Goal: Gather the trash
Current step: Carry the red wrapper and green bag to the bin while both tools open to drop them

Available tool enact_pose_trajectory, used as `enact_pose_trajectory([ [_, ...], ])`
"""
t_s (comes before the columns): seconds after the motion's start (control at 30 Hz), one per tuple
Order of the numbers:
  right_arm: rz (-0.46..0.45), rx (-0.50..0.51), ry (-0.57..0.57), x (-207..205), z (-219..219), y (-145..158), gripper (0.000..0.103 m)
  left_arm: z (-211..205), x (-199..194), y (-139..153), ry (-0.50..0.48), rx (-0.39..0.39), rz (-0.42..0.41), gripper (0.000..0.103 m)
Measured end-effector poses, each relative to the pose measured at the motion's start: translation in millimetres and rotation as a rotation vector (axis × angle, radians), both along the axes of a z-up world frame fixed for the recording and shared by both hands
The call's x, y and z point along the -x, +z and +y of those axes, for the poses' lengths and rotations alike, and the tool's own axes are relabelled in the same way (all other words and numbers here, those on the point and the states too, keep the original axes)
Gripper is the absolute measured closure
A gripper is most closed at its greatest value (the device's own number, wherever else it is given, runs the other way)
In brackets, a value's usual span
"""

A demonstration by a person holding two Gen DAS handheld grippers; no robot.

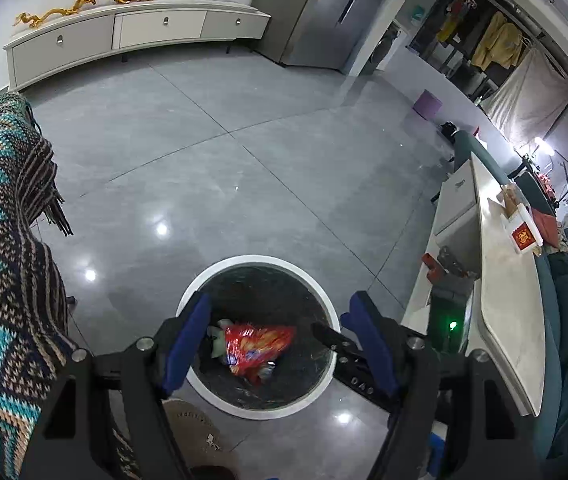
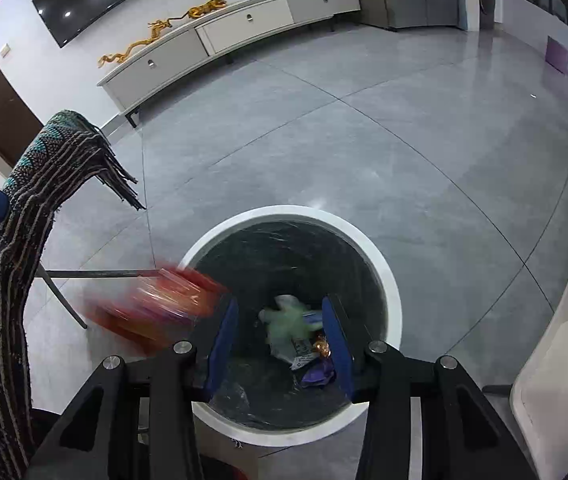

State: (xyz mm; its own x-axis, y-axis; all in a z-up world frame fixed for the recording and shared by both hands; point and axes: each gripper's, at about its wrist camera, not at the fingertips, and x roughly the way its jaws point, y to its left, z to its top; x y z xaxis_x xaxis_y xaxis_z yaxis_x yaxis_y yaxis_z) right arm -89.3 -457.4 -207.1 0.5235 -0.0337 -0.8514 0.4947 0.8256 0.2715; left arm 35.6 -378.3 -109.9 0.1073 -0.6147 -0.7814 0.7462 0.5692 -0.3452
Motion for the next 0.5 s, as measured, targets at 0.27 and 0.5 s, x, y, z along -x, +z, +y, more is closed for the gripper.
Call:
enact_pose_trajectory([
  [0.27,-0.063,0.007,-0.049,20.7,-2.1,26.7,0.061,36.1,15.6,24.2,0.059,-0.037,-0.188,0.032],
  [0.5,-0.130,0.046,-0.057,33.7,13.7,64.9,0.059,78.2,27.5,57.6,0.143,-0.021,-0.328,0.032],
])
